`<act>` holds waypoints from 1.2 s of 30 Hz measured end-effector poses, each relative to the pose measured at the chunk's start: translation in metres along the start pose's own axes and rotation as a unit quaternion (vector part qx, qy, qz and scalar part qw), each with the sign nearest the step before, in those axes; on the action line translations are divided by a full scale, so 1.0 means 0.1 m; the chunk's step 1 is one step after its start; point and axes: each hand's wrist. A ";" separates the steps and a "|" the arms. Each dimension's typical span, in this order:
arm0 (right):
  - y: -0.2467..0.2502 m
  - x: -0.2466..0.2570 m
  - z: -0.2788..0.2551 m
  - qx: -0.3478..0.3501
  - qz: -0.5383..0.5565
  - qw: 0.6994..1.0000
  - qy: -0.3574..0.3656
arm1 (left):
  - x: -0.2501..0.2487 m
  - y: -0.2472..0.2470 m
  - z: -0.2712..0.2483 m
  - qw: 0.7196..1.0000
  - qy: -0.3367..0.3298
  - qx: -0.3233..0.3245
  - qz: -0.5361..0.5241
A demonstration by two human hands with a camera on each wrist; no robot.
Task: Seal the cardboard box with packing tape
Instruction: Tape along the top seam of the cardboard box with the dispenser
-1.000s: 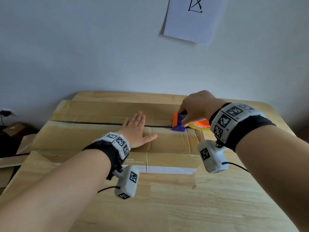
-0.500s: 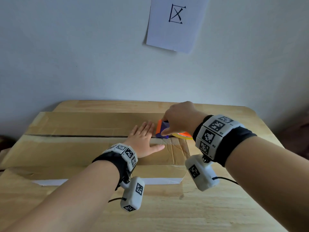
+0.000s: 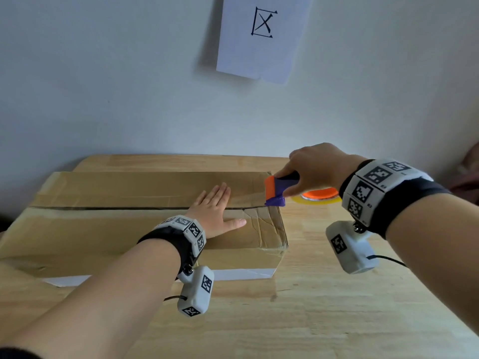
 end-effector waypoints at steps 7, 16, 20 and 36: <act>-0.20 -0.07 -0.05 -0.004 0.007 1.000 -0.011 | -0.03 0.04 0.00 1.000 0.014 0.020 0.016; -0.33 -0.17 -0.05 -0.018 0.032 0.999 -0.009 | -0.04 0.06 -0.02 0.999 0.018 0.030 0.021; -0.36 -0.18 -0.03 -0.016 0.035 0.999 -0.010 | -0.21 0.10 -0.04 0.998 -0.026 0.020 0.051; -0.49 -0.25 -0.10 -0.047 0.108 0.992 -0.042 | -0.17 0.19 -0.13 0.998 0.027 0.050 0.022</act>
Point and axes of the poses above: each hand's wrist, its own z-axis towards the middle knuckle, its own y-axis out of the back of the hand, x = y × z, and after that the axes turned 11 degrees about z, right-handed
